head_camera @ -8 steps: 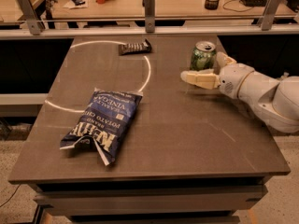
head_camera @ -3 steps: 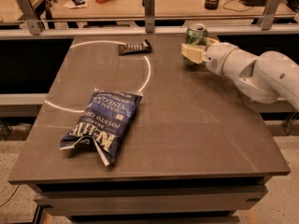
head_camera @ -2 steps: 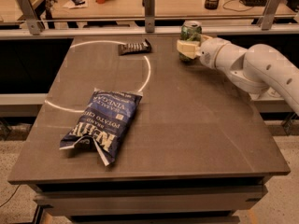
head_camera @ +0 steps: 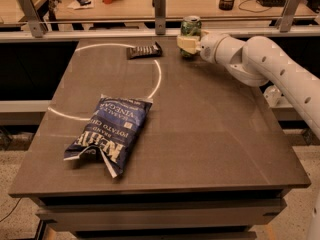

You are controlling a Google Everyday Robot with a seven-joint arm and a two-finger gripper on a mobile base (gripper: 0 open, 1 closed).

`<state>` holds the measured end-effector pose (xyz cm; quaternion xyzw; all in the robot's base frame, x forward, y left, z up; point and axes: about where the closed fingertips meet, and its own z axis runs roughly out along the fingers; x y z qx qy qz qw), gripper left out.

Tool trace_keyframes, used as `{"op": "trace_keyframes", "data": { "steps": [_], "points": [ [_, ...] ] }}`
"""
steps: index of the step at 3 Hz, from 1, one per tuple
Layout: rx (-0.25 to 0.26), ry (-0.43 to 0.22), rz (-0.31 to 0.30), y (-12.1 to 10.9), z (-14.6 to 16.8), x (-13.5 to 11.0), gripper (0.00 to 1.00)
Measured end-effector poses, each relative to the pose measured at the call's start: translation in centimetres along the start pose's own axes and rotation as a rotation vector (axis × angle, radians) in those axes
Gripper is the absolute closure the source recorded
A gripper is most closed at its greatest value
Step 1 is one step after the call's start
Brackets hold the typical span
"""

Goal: Move green can near rxbar chocolate

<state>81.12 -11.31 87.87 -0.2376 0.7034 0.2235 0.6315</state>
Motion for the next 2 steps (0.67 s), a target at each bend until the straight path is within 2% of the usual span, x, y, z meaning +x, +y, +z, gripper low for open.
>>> {"op": "trace_keyframes", "data": {
  "steps": [2],
  "points": [
    [-0.034, -0.004, -0.021, 0.7, 3.2, -0.3, 1.00]
  ]
}}
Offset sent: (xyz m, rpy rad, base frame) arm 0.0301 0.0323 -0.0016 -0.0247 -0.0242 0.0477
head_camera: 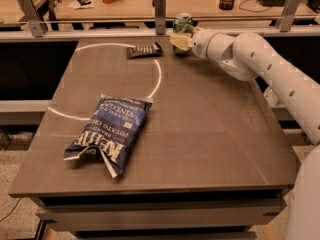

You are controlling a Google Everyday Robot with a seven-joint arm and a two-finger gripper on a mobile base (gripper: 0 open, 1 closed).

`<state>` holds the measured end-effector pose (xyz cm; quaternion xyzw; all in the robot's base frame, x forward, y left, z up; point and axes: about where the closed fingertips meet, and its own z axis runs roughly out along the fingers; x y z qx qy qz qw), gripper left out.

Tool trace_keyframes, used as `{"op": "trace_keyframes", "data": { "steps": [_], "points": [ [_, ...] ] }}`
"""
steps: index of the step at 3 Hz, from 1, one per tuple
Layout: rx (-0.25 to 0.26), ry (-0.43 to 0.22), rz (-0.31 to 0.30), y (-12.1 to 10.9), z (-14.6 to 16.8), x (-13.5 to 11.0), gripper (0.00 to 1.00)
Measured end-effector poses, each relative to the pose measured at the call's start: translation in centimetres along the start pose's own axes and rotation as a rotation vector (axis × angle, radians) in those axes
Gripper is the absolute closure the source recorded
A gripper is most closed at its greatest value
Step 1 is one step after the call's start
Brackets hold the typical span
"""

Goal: Move green can near rxbar chocolate

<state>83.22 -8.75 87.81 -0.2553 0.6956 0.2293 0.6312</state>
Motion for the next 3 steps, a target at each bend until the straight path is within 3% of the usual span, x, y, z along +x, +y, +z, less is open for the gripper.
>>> {"op": "trace_keyframes", "data": {
  "steps": [2, 3],
  "points": [
    [-0.036, -0.060, 0.004, 1.4, 1.4, 0.7, 1.00],
    [-0.044, -0.062, 0.004, 1.9, 1.7, 0.5, 0.82]
  ]
}}
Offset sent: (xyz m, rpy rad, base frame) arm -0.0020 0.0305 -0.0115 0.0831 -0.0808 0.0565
